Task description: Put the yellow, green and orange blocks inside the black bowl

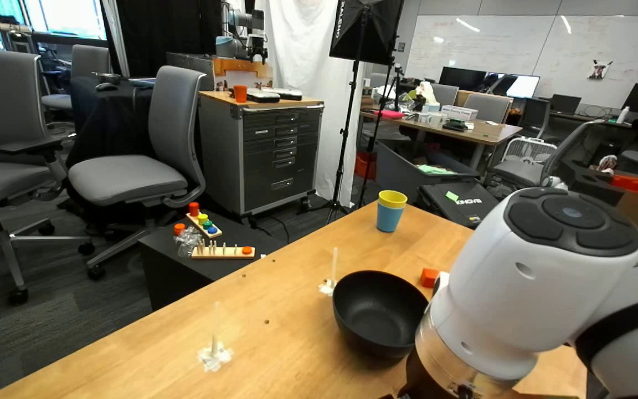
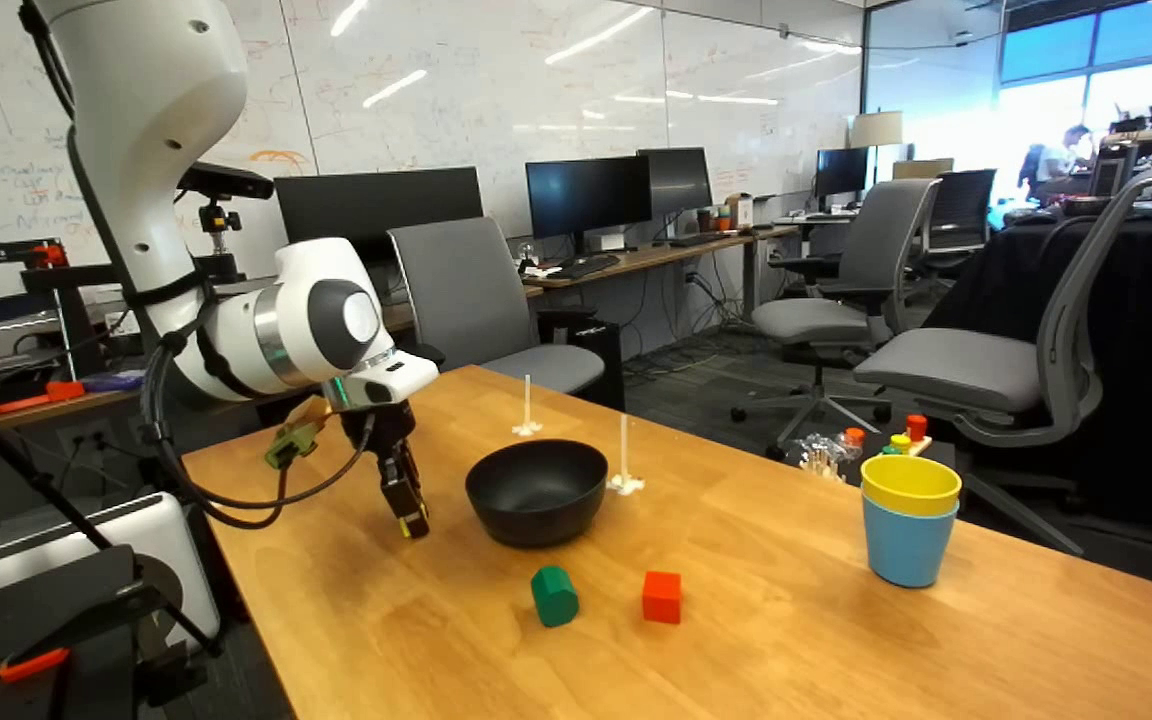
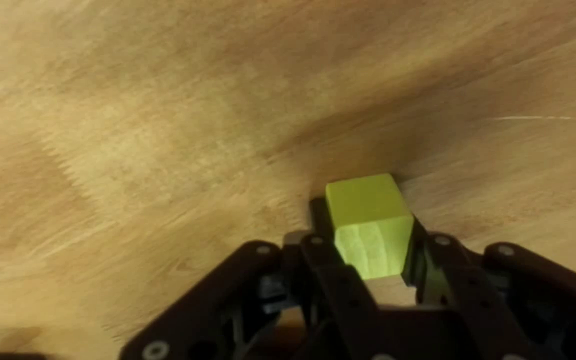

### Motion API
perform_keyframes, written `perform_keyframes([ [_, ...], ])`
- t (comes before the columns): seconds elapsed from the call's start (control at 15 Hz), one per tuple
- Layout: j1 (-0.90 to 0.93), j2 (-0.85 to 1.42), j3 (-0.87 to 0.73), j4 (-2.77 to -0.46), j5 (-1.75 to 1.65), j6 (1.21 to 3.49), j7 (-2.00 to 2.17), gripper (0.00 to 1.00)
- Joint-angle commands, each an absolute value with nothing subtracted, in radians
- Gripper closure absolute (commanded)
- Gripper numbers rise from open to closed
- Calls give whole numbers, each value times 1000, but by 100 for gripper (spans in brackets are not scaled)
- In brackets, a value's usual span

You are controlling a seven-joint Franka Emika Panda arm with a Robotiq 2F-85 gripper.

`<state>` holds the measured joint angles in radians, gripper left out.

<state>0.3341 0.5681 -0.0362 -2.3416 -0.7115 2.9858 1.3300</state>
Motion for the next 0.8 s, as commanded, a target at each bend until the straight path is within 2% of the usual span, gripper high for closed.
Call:
perform_keyframes([
  [0.0, 325, 566, -19, -2336, -696, 2974, 1326, 92],
  [0.73, 155, 393, 160, -2339, -567, 2773, 1118, 92],
])
